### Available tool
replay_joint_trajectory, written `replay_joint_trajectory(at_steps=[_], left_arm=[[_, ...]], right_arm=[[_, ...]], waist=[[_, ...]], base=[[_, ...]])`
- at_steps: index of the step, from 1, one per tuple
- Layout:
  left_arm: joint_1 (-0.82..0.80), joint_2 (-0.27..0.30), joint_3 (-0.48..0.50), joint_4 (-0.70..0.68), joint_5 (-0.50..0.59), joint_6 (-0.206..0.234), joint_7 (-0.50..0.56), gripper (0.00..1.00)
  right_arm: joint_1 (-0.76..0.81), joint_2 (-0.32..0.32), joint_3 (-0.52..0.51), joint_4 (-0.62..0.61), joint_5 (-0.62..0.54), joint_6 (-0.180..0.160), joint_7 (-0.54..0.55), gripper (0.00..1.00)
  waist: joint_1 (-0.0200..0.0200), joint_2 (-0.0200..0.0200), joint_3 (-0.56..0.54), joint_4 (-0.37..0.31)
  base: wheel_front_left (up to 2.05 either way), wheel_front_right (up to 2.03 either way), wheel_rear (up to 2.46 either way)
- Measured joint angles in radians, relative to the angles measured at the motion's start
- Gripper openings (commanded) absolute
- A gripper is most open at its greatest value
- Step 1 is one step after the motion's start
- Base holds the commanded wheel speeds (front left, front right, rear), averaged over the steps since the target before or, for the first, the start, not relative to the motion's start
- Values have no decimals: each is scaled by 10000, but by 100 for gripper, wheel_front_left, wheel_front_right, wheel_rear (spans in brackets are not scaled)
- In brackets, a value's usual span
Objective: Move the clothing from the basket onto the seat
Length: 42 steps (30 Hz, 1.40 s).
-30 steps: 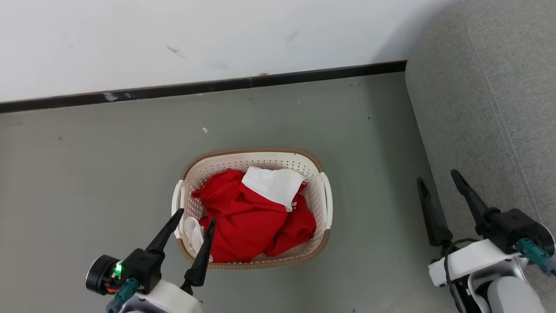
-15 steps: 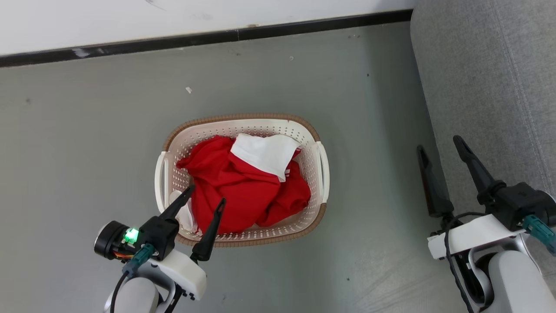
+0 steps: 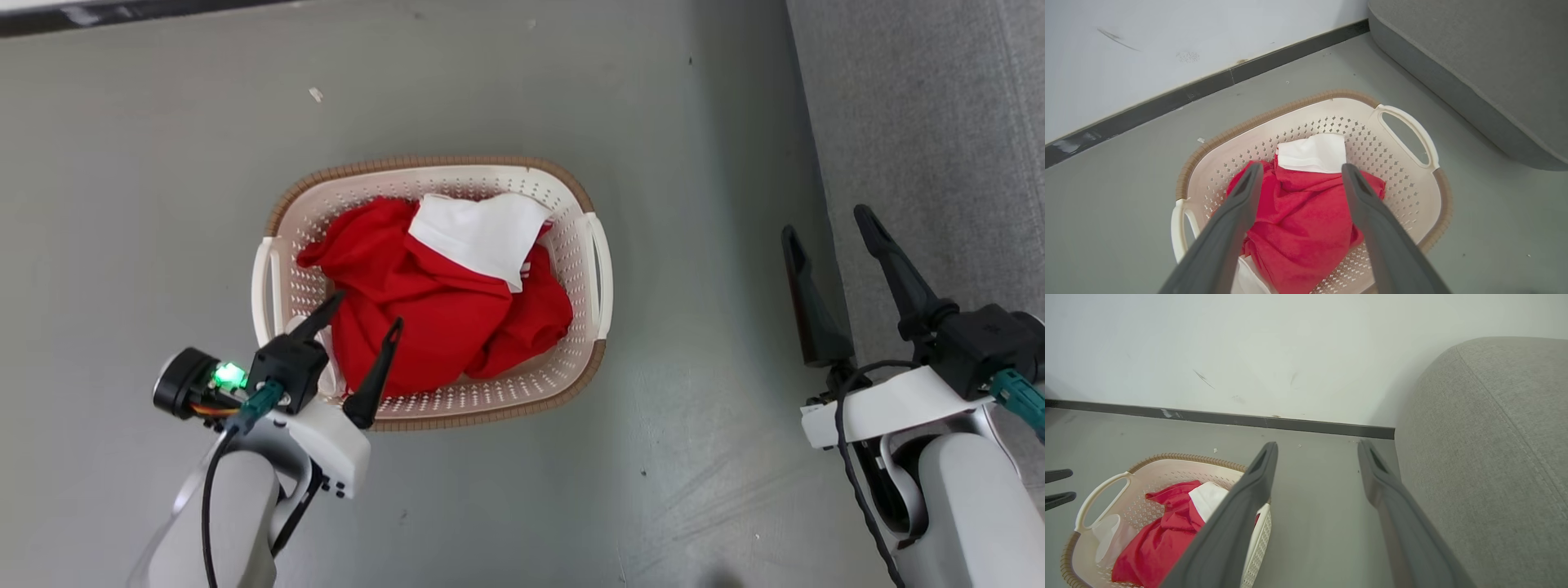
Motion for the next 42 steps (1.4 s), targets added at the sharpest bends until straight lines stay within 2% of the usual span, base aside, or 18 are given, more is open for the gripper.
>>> replay_joint_trajectory(at_steps=[19,42], left_arm=[[-1893,36,-357,1452,602,0,880,100],[-3205,-163,-326,2552,579,0,903,100]], right_arm=[[-848,-13,198,-182,234,0,-12,100],[-1548,-21,324,-658,236,2,-12,100]], waist=[[0,0,1539,-322],[-1,0,2964,-667]], base=[[0,0,0],[0,0,0]])
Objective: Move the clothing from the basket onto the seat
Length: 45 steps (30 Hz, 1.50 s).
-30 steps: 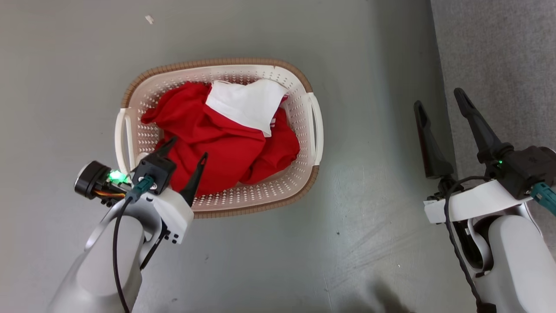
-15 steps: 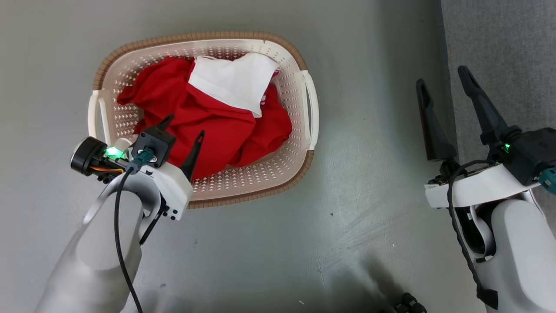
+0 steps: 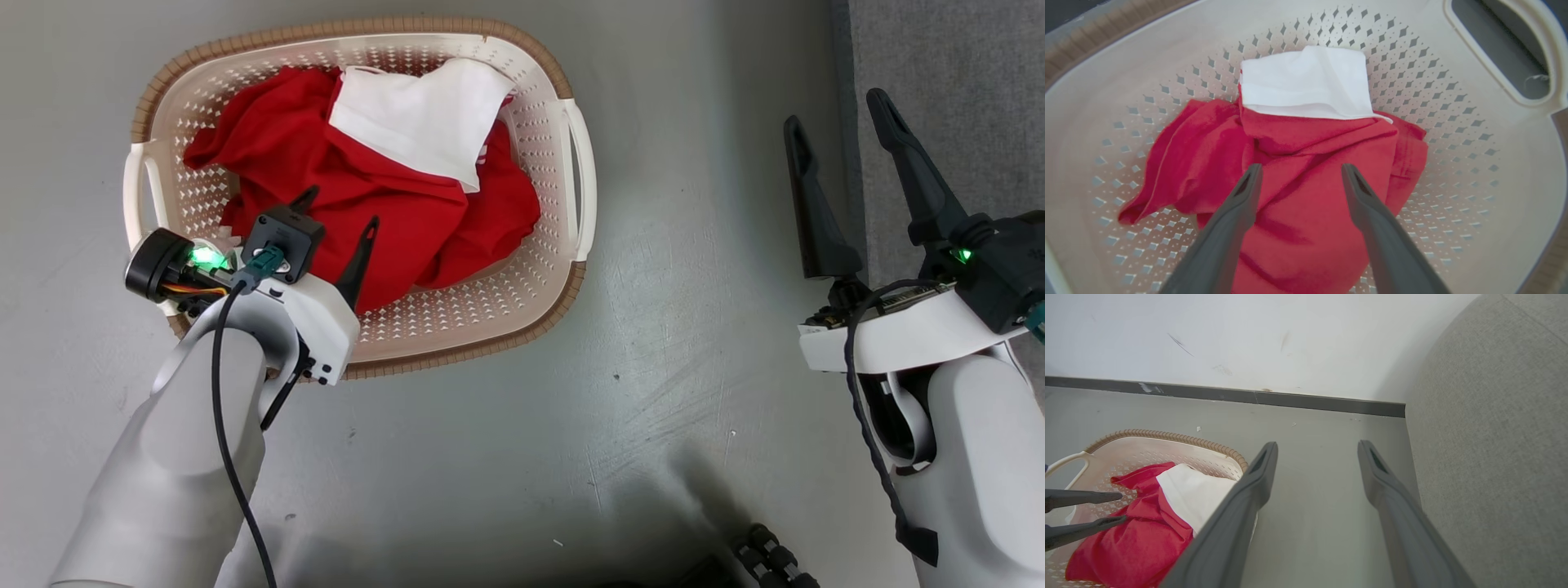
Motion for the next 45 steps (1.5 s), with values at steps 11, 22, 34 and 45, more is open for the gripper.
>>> replay_joint_trajectory(at_steps=[11,22,34,45], left_arm=[[-265,-121,-504,512,-119,0,73,100],[-704,-111,-571,830,-447,0,148,100],[-1123,-54,-573,1256,-531,0,136,100],[-1282,-75,-744,1641,-677,0,52,100]], right_arm=[[-133,0,130,-75,107,0,0,100],[-128,0,146,-173,107,0,-2,100],[-128,0,113,-245,107,0,-2,100],[-125,0,0,-305,107,0,-2,100]], waist=[[0,0,408,-157],[0,0,719,-261],[-1,0,1002,-332],[-1,0,1176,-329]], base=[[0,0,0],[0,0,0],[0,0,0],[0,0,0]])
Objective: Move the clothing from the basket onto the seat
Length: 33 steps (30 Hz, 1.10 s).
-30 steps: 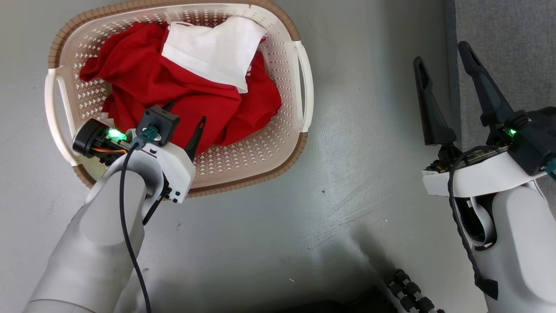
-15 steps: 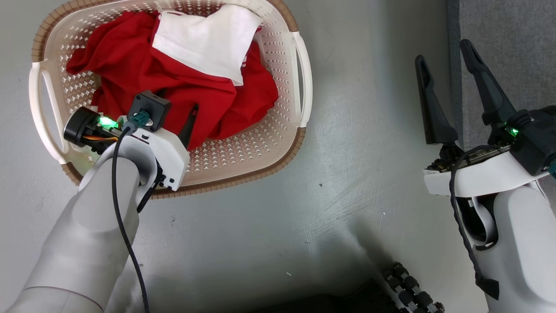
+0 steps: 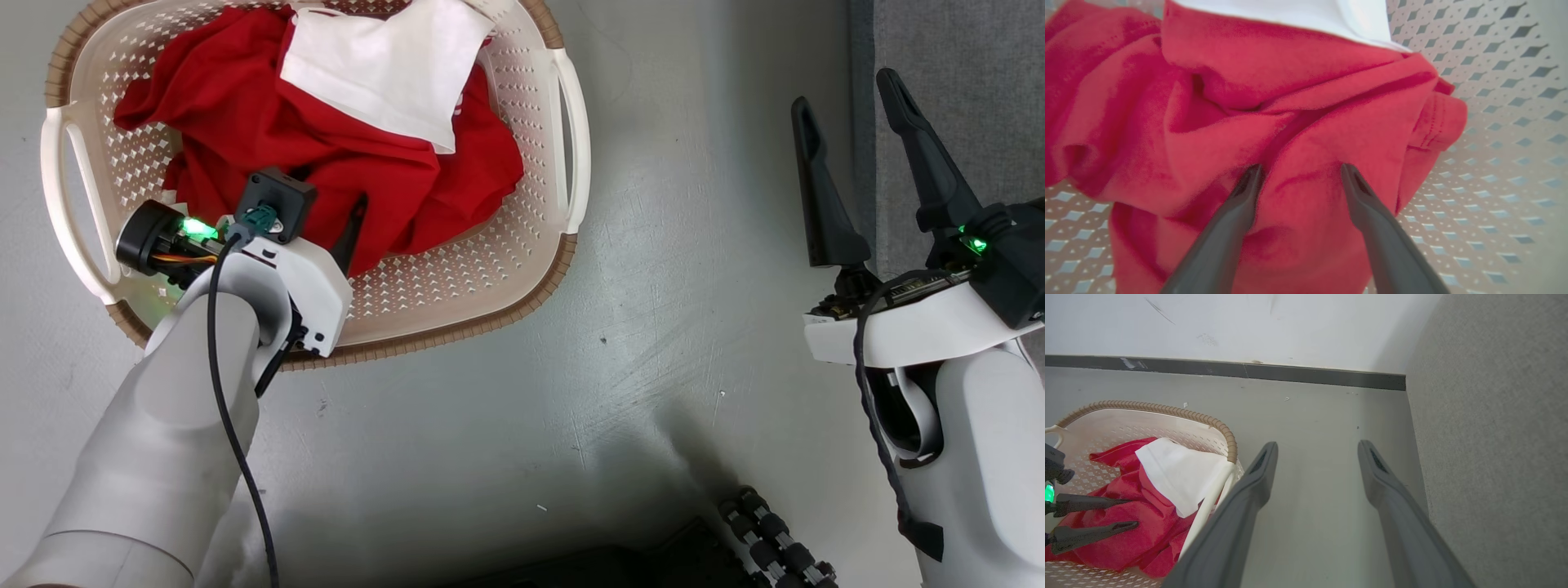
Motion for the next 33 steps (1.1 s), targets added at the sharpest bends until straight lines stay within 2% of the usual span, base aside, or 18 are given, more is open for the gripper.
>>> replay_joint_trajectory(at_steps=[1,2,4,5,6,7,19,33], left_arm=[[-2,-15,-40,35,-42,0,-17,94],[-2,-33,-81,81,-50,0,-56,82],[-5,-65,-173,151,-121,0,-56,45],[-12,-73,-211,173,-198,0,-58,33],[-34,-77,-257,205,-226,0,-79,14],[-54,-81,-301,226,-238,0,-84,0],[-197,-44,-782,224,-802,0,-322,0],[10,130,-614,-437,-1852,0,-1321,0]], right_arm=[[-1,2,-12,0,0,0,0,100],[-1,2,-19,0,0,0,0,100],[-2,2,-33,2,0,0,0,100],[-4,2,-42,4,0,0,0,100],[-9,0,-50,6,2,0,0,100],[-13,0,-58,6,6,0,0,100],[-478,0,-104,50,75,0,0,100],[-901,-15,-207,412,73,0,-17,100]], waist=[[0,0,7,6],[0,0,9,10],[0,0,6,20],[0,0,3,27],[0,0,-1,34],[0,0,-7,42],[0,0,-238,210],[0,0,-947,579]], base=[[0,0,0],[0,0,0],[0,0,0],[0,0,0],[0,0,0],[0,0,0],[0,0,0],[0,0,0]])
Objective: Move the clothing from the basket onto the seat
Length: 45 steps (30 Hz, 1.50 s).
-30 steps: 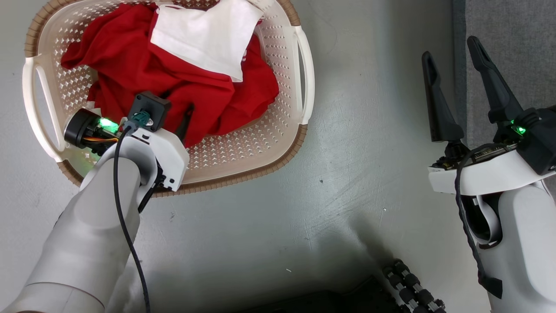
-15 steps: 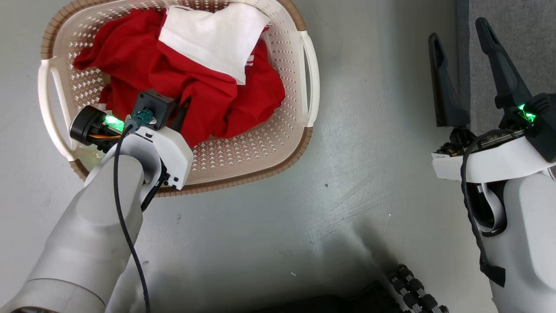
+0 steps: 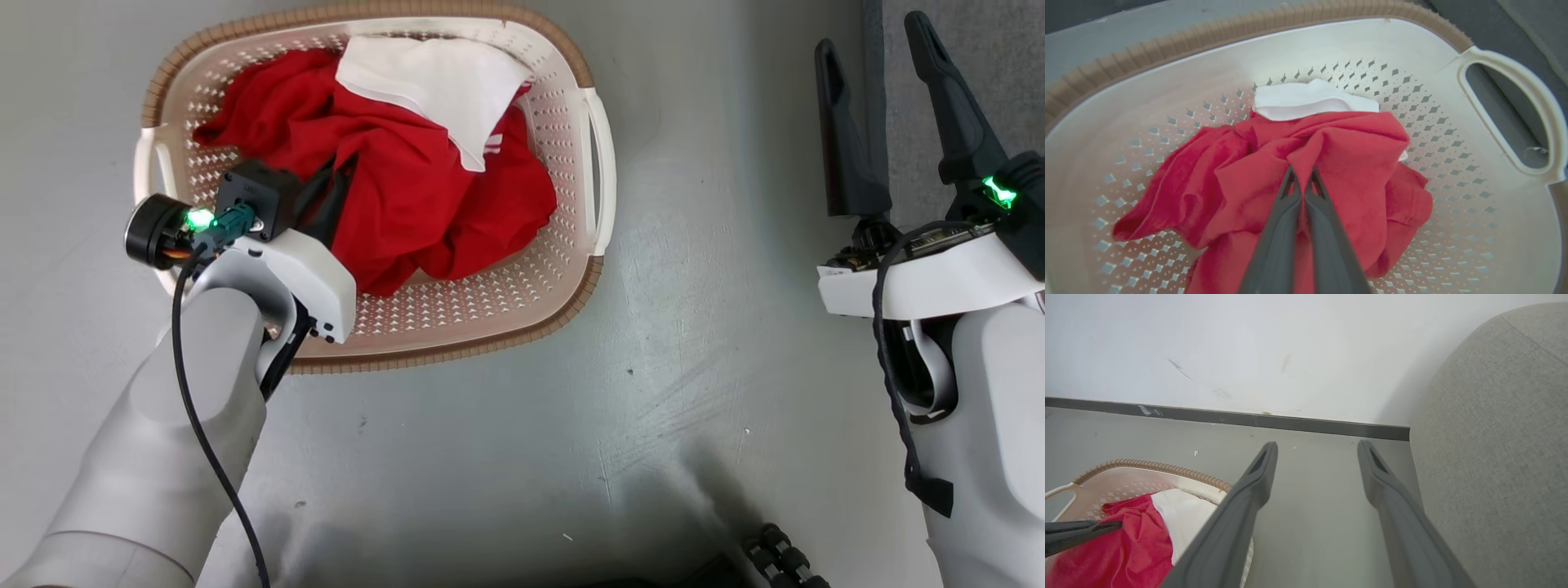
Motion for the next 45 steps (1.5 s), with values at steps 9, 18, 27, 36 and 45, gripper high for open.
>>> replay_joint_trajectory(at_steps=[9,18,27,36,45], left_arm=[[796,17,165,-539,-644,0,-174,0],[1659,63,470,-1363,-1022,0,-186,0],[2557,73,1172,-2736,-1250,0,-188,0],[3599,42,1383,-3534,-1260,0,-186,0],[4692,29,1419,-4186,-1260,0,-186,0]], right_arm=[[-175,-10,-38,234,-102,0,-36,100],[-172,-29,58,485,-303,0,-36,100],[-63,-40,111,863,-566,0,-38,100],[674,-42,100,1233,-623,0,-38,100],[1538,-40,320,1509,-625,-2,-36,100]], waist=[[0,0,-670,228],[0,0,-1520,473],[0,0,-2543,752],[-1,0,-3619,996],[-1,0,-4937,1224]], base=[[0,0,0],[0,0,0],[0,0,0],[0,0,0],[0,0,0]])
